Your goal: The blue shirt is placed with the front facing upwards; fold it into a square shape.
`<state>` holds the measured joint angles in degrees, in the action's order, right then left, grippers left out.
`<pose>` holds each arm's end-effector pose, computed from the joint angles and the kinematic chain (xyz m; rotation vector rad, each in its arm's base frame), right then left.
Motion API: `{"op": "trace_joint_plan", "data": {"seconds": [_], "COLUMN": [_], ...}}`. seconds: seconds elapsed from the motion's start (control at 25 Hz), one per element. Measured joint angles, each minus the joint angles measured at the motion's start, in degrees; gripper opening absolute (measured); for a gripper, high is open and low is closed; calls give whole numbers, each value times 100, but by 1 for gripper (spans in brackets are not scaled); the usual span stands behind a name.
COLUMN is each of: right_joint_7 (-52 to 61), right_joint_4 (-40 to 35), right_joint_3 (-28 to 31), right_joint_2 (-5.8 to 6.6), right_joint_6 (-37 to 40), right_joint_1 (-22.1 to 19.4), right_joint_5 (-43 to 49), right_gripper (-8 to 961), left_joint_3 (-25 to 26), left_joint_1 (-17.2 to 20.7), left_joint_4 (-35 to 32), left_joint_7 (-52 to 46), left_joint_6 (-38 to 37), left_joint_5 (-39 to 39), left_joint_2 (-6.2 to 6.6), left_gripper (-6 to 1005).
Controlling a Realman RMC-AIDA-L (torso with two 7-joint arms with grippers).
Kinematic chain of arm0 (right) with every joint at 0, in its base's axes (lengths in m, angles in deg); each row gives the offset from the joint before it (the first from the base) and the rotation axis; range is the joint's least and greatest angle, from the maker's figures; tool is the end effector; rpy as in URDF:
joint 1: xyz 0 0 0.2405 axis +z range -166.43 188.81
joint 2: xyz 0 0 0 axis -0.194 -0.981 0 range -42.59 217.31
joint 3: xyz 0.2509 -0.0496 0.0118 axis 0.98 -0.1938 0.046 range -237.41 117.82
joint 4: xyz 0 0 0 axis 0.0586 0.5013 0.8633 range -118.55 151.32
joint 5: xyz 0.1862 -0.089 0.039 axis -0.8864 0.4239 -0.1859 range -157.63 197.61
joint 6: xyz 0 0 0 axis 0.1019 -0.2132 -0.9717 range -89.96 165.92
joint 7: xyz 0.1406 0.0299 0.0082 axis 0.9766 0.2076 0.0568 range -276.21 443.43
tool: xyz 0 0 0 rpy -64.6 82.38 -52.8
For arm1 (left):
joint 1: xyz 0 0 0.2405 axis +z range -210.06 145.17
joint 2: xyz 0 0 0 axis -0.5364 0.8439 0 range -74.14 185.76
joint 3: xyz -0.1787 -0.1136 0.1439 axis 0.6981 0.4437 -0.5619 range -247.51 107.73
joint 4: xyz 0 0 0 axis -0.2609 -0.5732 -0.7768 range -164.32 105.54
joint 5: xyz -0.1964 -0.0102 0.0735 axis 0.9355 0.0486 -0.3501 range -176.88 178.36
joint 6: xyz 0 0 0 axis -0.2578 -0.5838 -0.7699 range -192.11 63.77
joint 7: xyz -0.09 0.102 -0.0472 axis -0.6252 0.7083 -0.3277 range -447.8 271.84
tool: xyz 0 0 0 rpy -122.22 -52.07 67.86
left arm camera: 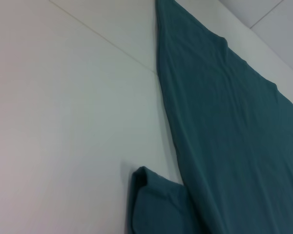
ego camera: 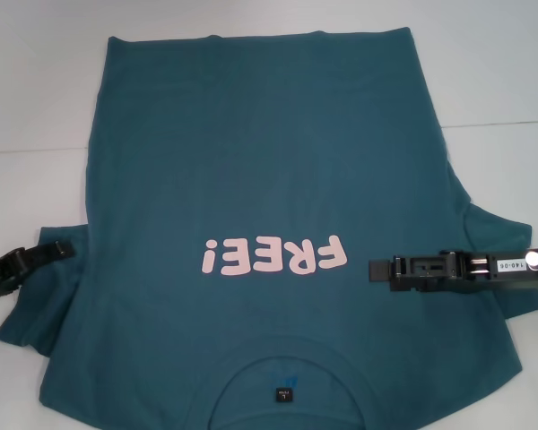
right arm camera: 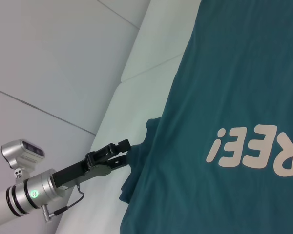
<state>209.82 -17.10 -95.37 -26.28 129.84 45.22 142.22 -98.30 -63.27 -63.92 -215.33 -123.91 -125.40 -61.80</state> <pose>0.2749 0.3397 0.0240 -2.4424 1.7741 0.6805 -0.3499 0.3669 0.0301 -1.7794 -1.7179 -0.6050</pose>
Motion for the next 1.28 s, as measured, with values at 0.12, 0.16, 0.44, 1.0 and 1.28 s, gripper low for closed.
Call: {"op": "trace_joint_plan", "data": {"seconds": [0.12, 0.16, 0.44, 1.0, 1.28], "right_joint_7": [0, 0, 6, 61, 62], "right_joint_4": [0, 0, 0, 0, 0], "right_joint_3": [12, 21, 77, 87, 87], "right_joint_2": [0, 0, 0, 0, 0], "right_joint_6": [-2, -2, -2, -1, -10], "right_joint_1": [-6, -7, -11, -1, 4], "right_joint_5": [0, 0, 0, 3, 3], "right_gripper": [881, 881, 879, 875, 873], "left_joint_3": [-6, -9, -14, -25, -33], "left_joint_1": [-58, -73, -100, -84, -136], "left_joint_4": [55, 55, 18, -104, -286], "left_joint_7": [-104, -140, -304, -308, -384], "left_joint_6": [14, 20, 121, 6, -92], "left_joint_5": [-90, -135, -298, -315, -702], "left_joint_2": [27, 33, 36, 37, 67], "left_gripper": [928, 924, 670, 266, 81]}}
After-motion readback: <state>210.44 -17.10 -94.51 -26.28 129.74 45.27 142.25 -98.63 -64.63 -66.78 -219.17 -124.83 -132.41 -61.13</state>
